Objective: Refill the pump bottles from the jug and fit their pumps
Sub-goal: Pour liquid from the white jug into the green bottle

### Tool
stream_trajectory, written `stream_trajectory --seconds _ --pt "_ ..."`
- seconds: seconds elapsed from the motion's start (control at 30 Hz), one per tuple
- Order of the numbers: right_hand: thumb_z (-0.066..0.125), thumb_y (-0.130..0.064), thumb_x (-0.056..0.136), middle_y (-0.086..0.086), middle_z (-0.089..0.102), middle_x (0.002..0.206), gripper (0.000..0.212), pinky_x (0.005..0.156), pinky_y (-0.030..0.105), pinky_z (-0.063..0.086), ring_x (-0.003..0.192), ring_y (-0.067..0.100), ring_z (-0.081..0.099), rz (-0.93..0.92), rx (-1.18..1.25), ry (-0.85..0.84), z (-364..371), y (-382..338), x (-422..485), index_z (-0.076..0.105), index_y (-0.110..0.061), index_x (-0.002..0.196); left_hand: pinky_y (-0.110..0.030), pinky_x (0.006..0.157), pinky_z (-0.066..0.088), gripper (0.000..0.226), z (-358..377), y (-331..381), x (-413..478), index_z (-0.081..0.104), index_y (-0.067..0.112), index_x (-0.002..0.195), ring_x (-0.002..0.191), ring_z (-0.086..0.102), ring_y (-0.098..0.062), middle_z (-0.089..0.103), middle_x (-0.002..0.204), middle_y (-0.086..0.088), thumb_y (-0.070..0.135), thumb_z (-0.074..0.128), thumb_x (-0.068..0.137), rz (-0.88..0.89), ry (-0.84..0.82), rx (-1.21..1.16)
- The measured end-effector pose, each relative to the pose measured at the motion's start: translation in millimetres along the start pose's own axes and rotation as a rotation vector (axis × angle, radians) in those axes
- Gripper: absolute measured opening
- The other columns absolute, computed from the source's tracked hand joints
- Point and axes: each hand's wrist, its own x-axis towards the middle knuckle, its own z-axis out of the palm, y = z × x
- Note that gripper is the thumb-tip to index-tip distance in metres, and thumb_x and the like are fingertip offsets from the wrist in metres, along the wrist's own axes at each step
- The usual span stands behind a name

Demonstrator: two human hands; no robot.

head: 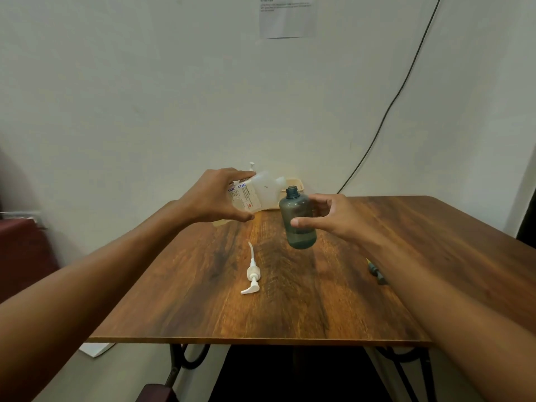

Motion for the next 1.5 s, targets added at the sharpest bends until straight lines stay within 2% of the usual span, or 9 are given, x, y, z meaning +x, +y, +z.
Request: stream_trajectory --seconds 0.17,0.3,0.4,0.57,0.73,0.97,1.17,1.27,1.5 --pt "0.094 -0.043 0.071 -0.004 0.076 0.129 0.072 0.104 0.037 0.058 0.123 0.015 0.07 -0.004 -0.012 0.014 2.2 3.1 -1.0 0.072 -0.022 0.136 -0.012 0.076 0.047 0.089 -2.2 -0.5 2.4 0.052 0.026 0.149 0.107 0.061 -0.013 0.067 0.123 0.003 0.042 0.091 0.071 0.018 -0.022 0.062" --pt "0.094 -0.039 0.074 -0.004 0.076 0.129 0.068 0.101 0.032 0.057 0.123 0.015 0.069 -0.002 -0.003 0.009 3.0 5.9 -1.4 0.072 -0.022 0.136 -0.012 0.076 0.045 0.087 -4.5 0.1 4.5 0.051 0.026 0.149 0.108 0.059 -0.012 0.067 0.127 0.001 0.04 0.09 0.073 0.025 -0.037 0.078" --pt "0.094 -0.038 0.075 -0.002 0.075 0.13 0.07 0.104 0.036 0.057 0.124 0.016 0.069 0.0 0.009 0.008 4.6 6.3 -1.2 0.07 -0.02 0.138 -0.011 0.077 0.043 0.087 -5.3 0.2 5.1 0.051 0.025 0.149 0.109 0.059 -0.012 0.066 0.129 0.001 0.041 0.09 0.073 0.024 -0.048 0.089" --pt "0.094 -0.037 0.074 -0.007 0.077 0.127 0.067 0.103 0.03 0.057 0.119 0.007 0.07 0.003 0.026 -0.008 4.8 7.1 -2.3 0.072 -0.022 0.136 -0.008 0.078 0.041 0.089 -6.7 0.6 7.2 0.051 0.022 0.15 0.114 0.061 -0.017 0.066 0.13 0.0 0.04 0.09 0.073 0.029 -0.057 0.113" --pt "0.095 -0.036 0.076 -0.008 0.077 0.127 0.067 0.102 0.029 0.057 0.12 0.009 0.07 0.002 0.03 -0.005 5.5 11.5 -1.8 0.071 -0.023 0.137 -0.008 0.079 0.04 0.09 -7.0 1.4 8.6 0.05 0.022 0.151 0.115 0.06 -0.017 0.066 0.131 -0.001 0.039 0.091 0.072 0.04 -0.067 0.135" --pt "0.094 -0.036 0.076 -0.008 0.077 0.126 0.067 0.091 0.018 0.057 0.118 0.007 0.071 -0.015 0.015 -0.007 6.3 14.3 -2.1 0.07 -0.022 0.138 -0.009 0.079 0.041 0.089 -8.1 1.6 8.9 0.051 0.023 0.149 0.109 0.059 -0.012 0.067 0.126 0.001 0.04 0.091 0.071 0.056 -0.064 0.151" --pt "0.093 -0.038 0.073 -0.01 0.078 0.121 0.062 0.096 0.025 0.059 0.115 0.006 0.071 -0.013 0.023 -0.003 7.7 13.6 -4.2 0.074 -0.024 0.131 -0.011 0.08 0.042 0.09 -8.1 0.1 10.2 0.051 0.023 0.15 0.109 0.06 -0.012 0.067 0.127 0.0 0.042 0.091 0.071 0.057 -0.079 0.168" --pt "0.093 -0.036 0.075 -0.008 0.077 0.124 0.065 0.096 0.026 0.058 0.117 0.009 0.071 -0.009 0.028 0.0 8.7 14.3 -4.1 0.072 -0.023 0.135 -0.011 0.081 0.043 0.091 -8.8 0.0 10.6 0.05 0.023 0.151 0.111 0.06 -0.013 0.067 0.127 0.001 0.042 0.09 0.071 0.063 -0.08 0.179" --pt "0.093 -0.035 0.077 -0.007 0.077 0.124 0.064 0.099 0.03 0.058 0.117 0.01 0.071 0.001 0.025 -0.006 8.7 16.1 -4.4 0.072 -0.021 0.136 -0.024 0.089 0.05 0.092 -10.2 2.7 10.8 0.049 0.023 0.151 0.115 0.06 -0.016 0.066 0.13 0.002 0.042 0.09 0.071 0.062 -0.088 0.192"
